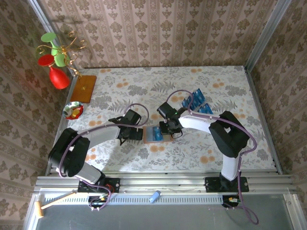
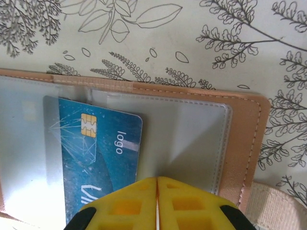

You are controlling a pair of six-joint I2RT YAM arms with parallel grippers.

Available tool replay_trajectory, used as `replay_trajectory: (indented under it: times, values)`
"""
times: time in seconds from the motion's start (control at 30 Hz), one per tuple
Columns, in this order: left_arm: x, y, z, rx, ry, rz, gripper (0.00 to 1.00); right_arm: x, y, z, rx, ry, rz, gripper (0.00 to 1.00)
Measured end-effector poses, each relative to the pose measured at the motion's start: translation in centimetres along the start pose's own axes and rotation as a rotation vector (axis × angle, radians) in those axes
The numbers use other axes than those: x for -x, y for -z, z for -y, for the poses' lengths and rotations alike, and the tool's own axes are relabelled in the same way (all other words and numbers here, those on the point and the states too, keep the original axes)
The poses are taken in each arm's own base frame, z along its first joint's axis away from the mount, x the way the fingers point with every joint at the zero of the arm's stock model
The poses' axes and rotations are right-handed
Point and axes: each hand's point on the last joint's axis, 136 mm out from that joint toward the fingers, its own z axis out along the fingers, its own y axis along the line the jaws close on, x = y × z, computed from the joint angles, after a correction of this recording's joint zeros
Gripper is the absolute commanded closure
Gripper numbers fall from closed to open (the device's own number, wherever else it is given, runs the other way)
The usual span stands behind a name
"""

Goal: Put the credit cards into the card holder

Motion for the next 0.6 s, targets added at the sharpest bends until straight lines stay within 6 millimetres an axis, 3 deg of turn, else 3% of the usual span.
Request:
replay_trajectory:
  times: [0.6]
  values:
    - [0.4, -0.8, 0.7, -0.015, 0.0, -0.006, 0.0, -0.2, -0.2, -1.3, 0.028, 0.008, -0.008, 0.89]
